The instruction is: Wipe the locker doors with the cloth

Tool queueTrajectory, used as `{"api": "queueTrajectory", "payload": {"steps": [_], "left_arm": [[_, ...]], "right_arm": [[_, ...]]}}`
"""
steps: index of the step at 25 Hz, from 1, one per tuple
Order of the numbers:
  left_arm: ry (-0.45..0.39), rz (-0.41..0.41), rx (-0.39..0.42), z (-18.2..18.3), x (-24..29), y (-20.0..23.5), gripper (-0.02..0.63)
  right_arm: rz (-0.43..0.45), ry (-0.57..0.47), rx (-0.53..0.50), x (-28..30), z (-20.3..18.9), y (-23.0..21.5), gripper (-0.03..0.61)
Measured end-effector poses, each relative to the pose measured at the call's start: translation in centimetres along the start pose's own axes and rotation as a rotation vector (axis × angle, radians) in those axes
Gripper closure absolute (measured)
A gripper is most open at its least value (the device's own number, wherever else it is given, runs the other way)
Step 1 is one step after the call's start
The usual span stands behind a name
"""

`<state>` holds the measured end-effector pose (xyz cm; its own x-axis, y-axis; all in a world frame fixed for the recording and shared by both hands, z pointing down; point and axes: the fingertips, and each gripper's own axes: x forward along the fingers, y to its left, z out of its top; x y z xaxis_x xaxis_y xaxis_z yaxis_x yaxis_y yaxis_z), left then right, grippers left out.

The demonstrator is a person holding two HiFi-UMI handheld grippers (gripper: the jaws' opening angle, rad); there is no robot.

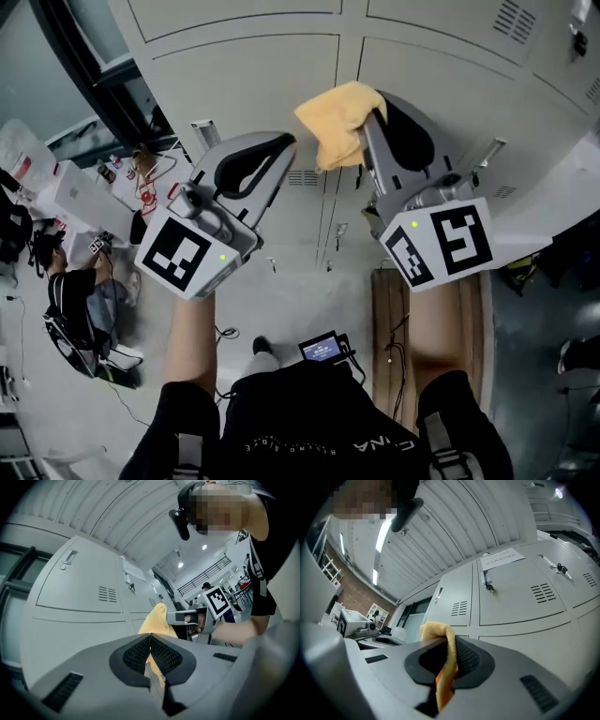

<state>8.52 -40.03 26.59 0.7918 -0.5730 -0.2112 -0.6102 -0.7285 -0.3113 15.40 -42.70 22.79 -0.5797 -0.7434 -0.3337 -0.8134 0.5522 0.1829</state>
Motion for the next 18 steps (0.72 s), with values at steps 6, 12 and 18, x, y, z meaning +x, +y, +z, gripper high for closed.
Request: {"api": "queueTrajectory", "payload": {"steps": [6,12,18], "left_arm": [[0.015,0.009,-0.112,-1.5,-3.6,-3.3,0.594],[0.040,0.040,-0.178,-2.6,-10.9,-5.7,0.594],[0.069,0.128,-0.139,-2.3,-21.9,-7.2,0.594]], "right_arm": [[-0.022,0.081,-0.010,-4.7,-2.6,2.2,0.528],[-0.059,0.115,0.051,-9.5,-3.3,7.9,0.528],[-0.101,0.162,0.134,-12.7,-3.6,17.0,0.528]]}}
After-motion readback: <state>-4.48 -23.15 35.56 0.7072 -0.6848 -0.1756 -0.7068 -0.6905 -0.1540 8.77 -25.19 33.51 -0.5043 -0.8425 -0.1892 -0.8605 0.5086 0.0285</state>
